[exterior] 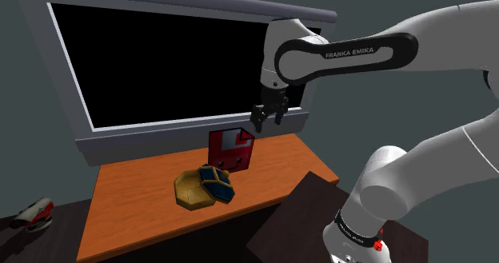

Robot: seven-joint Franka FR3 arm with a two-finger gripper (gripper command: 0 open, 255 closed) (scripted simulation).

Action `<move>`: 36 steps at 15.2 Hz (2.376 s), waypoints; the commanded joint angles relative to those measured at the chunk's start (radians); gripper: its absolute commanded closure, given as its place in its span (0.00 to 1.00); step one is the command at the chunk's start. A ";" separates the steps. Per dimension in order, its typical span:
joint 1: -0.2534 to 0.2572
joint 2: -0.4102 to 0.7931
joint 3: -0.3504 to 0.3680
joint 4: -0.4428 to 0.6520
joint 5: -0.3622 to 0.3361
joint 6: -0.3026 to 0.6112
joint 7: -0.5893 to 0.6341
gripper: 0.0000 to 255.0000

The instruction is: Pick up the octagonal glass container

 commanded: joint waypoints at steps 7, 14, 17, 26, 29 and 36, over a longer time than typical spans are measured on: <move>0.025 0.245 0.108 0.021 0.012 0.214 0.149 0.00; 0.041 0.508 0.183 0.117 -0.049 0.362 0.302 0.00; 0.055 0.628 0.200 0.179 -0.096 0.407 0.375 0.00; 0.149 0.989 0.182 0.435 -0.240 0.472 0.563 0.00; 0.190 1.108 0.165 0.544 -0.271 0.472 0.605 0.00; 0.237 1.259 0.139 0.675 -0.300 0.486 0.642 0.00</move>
